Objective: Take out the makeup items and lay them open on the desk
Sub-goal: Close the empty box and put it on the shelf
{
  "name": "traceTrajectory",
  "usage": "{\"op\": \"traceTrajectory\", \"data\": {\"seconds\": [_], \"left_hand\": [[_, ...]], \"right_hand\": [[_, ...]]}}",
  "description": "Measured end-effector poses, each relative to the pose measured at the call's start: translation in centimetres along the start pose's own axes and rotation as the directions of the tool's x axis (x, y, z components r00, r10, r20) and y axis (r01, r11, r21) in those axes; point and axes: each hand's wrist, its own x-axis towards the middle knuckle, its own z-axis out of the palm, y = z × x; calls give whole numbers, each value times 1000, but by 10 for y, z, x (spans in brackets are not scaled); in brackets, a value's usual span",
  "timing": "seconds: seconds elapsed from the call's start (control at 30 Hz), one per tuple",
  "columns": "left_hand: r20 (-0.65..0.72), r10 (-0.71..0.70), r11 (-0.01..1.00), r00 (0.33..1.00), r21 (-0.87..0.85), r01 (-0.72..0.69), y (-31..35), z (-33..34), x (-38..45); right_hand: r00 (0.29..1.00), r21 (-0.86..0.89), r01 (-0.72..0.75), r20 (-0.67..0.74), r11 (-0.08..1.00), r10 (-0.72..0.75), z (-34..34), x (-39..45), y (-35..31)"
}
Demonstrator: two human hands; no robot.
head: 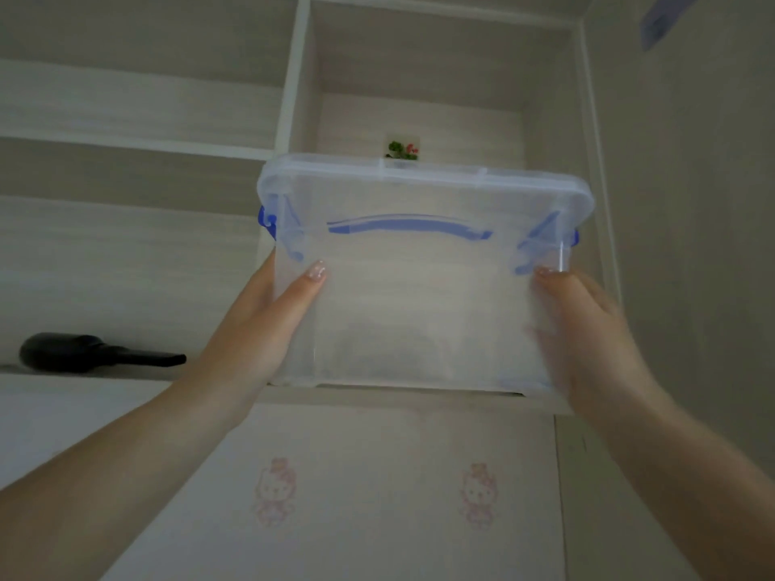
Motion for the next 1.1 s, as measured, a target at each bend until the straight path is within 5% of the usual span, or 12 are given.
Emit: {"op": "traceTrajectory", "data": {"seconds": [0.6,1.1], "left_hand": [[-79,-70,964,994,252,88,-91,3,47],[-192,-199,936,961,255,245,-114,-2,57]], "right_hand": [[994,-340,-26,91,940,60,13,64,120],[987,-503,25,149,864,59,15,67,134]]}}
